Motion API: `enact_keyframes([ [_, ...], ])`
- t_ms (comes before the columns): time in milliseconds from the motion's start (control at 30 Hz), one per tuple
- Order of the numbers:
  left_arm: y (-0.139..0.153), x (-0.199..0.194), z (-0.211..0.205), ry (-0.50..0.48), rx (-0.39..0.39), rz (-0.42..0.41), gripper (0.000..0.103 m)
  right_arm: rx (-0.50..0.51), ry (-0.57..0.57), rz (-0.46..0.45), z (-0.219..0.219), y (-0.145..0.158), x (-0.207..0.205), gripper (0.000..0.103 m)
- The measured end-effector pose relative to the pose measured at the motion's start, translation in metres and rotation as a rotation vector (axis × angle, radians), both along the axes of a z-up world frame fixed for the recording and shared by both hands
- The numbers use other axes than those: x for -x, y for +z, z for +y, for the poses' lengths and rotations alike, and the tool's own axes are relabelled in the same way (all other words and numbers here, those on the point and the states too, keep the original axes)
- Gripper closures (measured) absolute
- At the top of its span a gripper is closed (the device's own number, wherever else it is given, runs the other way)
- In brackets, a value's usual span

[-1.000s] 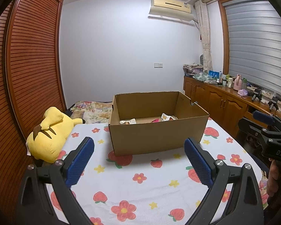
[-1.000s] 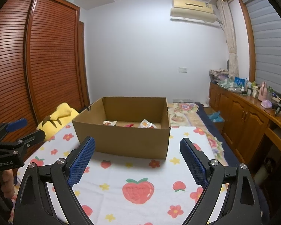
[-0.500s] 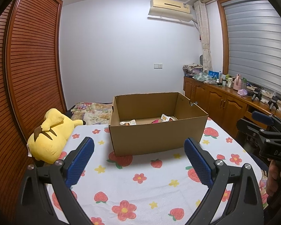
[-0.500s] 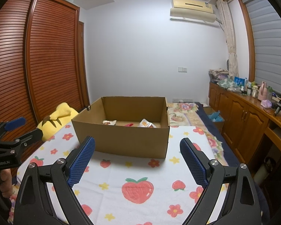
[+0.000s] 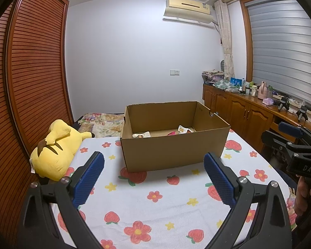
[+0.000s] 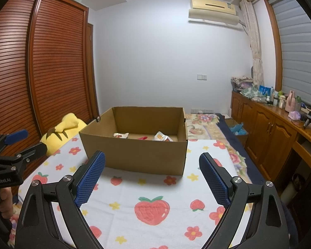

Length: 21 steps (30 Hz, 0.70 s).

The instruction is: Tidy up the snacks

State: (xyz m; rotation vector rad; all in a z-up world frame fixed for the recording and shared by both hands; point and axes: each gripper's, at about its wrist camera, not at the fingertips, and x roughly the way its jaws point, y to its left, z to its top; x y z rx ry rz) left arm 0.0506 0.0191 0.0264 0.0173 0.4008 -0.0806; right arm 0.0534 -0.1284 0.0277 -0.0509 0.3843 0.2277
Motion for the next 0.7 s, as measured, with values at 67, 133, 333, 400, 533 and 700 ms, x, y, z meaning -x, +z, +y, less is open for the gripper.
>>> enact_keyframes([
  [67, -0.0001, 0.0002, 0.0000, 0.000, 0.000, 0.000, 0.005, 0.001, -0.001, -0.001, 0.0002, 0.0000, 0.0002, 0.009],
  [133, -0.0001, 0.0003, 0.0000, 0.000, 0.001, 0.000, 0.005, 0.003, -0.002, -0.002, 0.0000, -0.0006, 0.0002, 0.009],
  [333, 0.0000, 0.0007, -0.0003, -0.002, 0.001, -0.001, 0.005, 0.001, -0.003, -0.001, -0.0008, -0.0020, 0.0004, 0.009],
  [400, 0.0001, 0.0008, -0.0006, -0.003, 0.002, -0.003, 0.005, 0.002, -0.002, 0.000, -0.0006, -0.0021, 0.0003, 0.009],
  [533, 0.0004, 0.0027, -0.0020, -0.002, 0.003, -0.004, 0.005, 0.002, -0.002, -0.001, -0.0006, -0.0016, 0.0002, 0.009],
  [700, 0.0008, 0.0026, -0.0034, -0.004, 0.004, -0.003, 0.005, 0.003, -0.002, 0.000, -0.0011, -0.0030, 0.0011, 0.009],
])
